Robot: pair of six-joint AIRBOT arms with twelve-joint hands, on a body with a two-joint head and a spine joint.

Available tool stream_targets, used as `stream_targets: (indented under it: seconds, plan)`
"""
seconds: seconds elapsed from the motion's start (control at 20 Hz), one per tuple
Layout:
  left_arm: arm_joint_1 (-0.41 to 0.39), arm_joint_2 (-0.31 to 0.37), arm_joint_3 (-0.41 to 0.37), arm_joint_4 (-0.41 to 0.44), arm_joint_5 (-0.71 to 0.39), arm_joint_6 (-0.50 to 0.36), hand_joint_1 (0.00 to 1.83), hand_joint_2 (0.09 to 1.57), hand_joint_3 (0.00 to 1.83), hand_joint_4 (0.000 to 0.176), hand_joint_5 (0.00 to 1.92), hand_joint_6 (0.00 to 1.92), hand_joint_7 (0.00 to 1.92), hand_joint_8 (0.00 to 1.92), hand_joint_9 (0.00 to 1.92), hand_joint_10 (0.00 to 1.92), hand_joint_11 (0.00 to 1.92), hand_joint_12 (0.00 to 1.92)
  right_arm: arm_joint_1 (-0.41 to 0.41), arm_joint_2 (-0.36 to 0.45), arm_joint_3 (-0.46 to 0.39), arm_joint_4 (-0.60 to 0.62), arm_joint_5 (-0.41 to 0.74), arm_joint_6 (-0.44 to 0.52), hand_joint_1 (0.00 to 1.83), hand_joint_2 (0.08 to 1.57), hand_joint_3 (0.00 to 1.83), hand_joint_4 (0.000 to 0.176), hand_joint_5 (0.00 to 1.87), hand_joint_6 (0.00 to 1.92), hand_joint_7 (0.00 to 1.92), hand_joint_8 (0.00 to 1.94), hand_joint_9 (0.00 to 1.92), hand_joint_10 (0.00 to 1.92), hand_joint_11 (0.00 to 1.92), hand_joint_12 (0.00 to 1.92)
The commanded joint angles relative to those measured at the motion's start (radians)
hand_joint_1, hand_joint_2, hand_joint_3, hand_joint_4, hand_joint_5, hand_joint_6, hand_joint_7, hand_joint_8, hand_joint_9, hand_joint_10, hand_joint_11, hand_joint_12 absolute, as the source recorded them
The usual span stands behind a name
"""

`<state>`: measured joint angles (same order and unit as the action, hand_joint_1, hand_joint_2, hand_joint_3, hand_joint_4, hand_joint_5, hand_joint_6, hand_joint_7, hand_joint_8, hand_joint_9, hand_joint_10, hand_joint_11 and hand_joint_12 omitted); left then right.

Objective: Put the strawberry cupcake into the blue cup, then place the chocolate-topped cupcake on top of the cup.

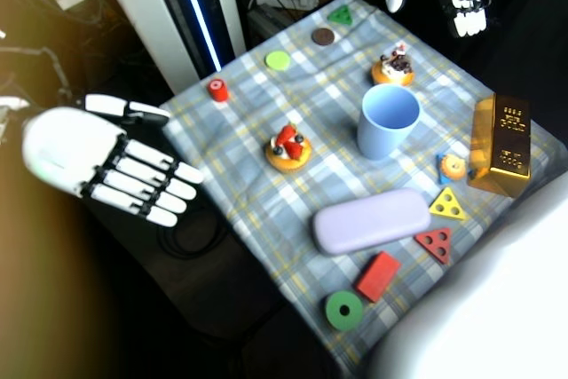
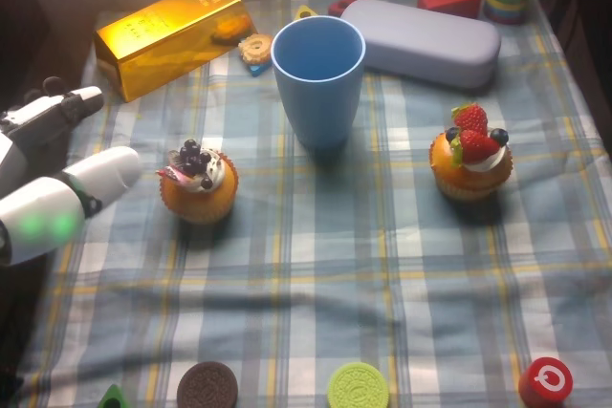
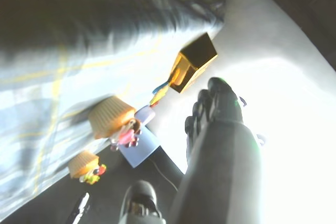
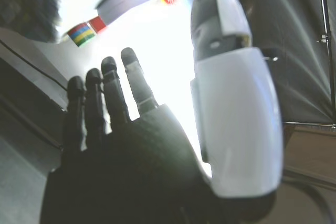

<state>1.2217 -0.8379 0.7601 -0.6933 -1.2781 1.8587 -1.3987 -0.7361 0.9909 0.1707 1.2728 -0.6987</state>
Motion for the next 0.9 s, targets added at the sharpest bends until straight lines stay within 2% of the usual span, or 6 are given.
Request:
stream_targets:
  seconds: [0.0,0.35,0.4,0.45,0.55,0.85]
  plan:
    - [-0.006,0.007,0.0,0.028,-0.128,-0.002,0.11,1.26,0.0,0.039,0.34,0.0,0.4,0.0,0.43,0.0,0.24,0.41,0.013,0.003,0.008,0.025,0.109,0.009,0.0,1.17,0.0,0.057,0.15,0.01,0.11,0.01,0.09,0.01,0.05,0.14]
    - [-0.016,0.035,-0.018,0.054,-0.162,-0.002,0.13,1.21,0.0,0.0,0.36,0.0,0.32,0.0,0.25,0.01,0.0,0.64,0.078,0.0,0.032,-0.026,0.083,0.032,0.08,1.11,0.0,0.045,0.1,0.0,0.11,0.0,0.09,0.0,0.09,0.13]
    - [-0.016,0.035,-0.019,0.055,-0.162,-0.002,0.14,1.21,0.0,0.0,0.38,0.01,0.33,0.01,0.27,0.01,0.0,0.72,0.128,-0.009,0.046,-0.062,0.041,0.032,0.2,1.09,0.0,0.018,0.08,0.0,0.1,0.0,0.08,0.0,0.07,0.12]
    - [-0.015,0.034,-0.018,0.054,-0.16,-0.002,0.1,1.2,0.0,0.0,0.37,0.0,0.33,0.0,0.27,0.01,0.0,0.74,0.177,-0.019,0.058,-0.096,0.004,0.036,0.25,1.04,0.0,0.048,0.09,0.0,0.12,0.0,0.09,0.0,0.08,0.12]
    - [-0.003,0.031,-0.015,0.047,-0.156,-0.002,0.19,1.16,0.0,0.018,0.33,0.0,0.27,0.0,0.23,0.0,0.0,0.57,0.293,-0.06,0.102,-0.202,-0.098,0.076,0.41,1.01,0.0,0.004,0.14,0.0,0.25,0.01,0.2,0.01,0.2,0.14]
    - [-0.001,0.02,-0.004,0.046,-0.139,-0.002,0.34,1.09,0.0,0.009,0.39,0.0,0.29,0.0,0.26,0.01,0.0,0.62,0.485,-0.213,0.285,-0.414,-0.261,0.308,0.71,0.95,0.01,0.036,0.24,0.0,0.39,0.0,0.21,0.0,0.03,0.43]
